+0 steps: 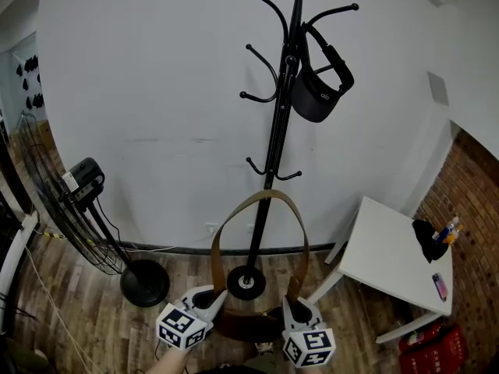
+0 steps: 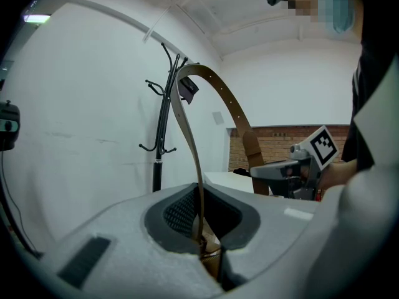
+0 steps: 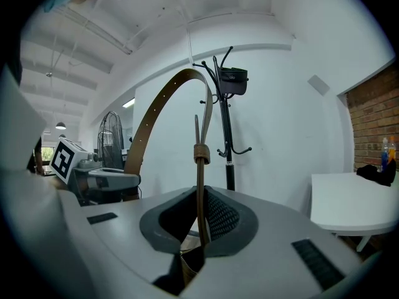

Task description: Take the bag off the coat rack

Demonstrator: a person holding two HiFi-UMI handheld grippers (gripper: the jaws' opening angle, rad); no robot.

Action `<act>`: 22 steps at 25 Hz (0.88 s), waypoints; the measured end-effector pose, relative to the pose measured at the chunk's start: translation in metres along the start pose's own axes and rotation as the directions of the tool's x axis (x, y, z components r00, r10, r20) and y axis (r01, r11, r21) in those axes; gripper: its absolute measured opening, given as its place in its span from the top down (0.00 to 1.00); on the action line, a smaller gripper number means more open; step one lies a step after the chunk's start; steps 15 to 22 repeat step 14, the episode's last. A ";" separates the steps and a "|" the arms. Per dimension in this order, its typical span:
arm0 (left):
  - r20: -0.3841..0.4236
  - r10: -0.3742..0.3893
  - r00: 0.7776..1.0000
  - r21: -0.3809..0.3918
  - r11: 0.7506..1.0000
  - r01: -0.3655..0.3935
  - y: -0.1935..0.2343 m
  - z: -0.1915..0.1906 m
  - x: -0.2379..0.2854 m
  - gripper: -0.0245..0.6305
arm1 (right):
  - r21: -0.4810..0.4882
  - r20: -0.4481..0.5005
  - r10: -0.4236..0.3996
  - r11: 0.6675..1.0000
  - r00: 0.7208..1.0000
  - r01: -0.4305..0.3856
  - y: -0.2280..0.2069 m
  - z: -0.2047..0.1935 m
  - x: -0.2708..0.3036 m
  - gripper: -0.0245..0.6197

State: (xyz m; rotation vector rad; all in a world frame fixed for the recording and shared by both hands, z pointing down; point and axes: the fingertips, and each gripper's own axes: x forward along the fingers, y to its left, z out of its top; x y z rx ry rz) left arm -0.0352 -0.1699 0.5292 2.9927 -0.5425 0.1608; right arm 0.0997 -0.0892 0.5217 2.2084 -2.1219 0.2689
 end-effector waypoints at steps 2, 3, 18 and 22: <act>0.002 -0.003 1.000 0.007 1.000 0.003 -0.001 0.002 0.001 0.94 | -0.002 0.000 0.000 1.000 1.000 0.000 -0.001 0.001 0.000 0.92; 0.003 -0.005 1.000 0.010 1.000 0.005 -0.001 0.003 0.001 0.94 | -0.004 0.000 0.001 1.000 1.000 -0.001 -0.001 0.002 0.000 0.92; -0.002 -0.002 1.000 0.021 1.000 0.002 -0.002 0.008 0.001 0.94 | -0.011 0.007 0.003 1.000 1.000 -0.003 -0.003 0.008 0.000 0.92; -0.002 -0.002 1.000 0.021 1.000 0.002 -0.002 0.008 0.001 0.94 | -0.011 0.007 0.003 1.000 1.000 -0.003 -0.003 0.008 0.000 0.92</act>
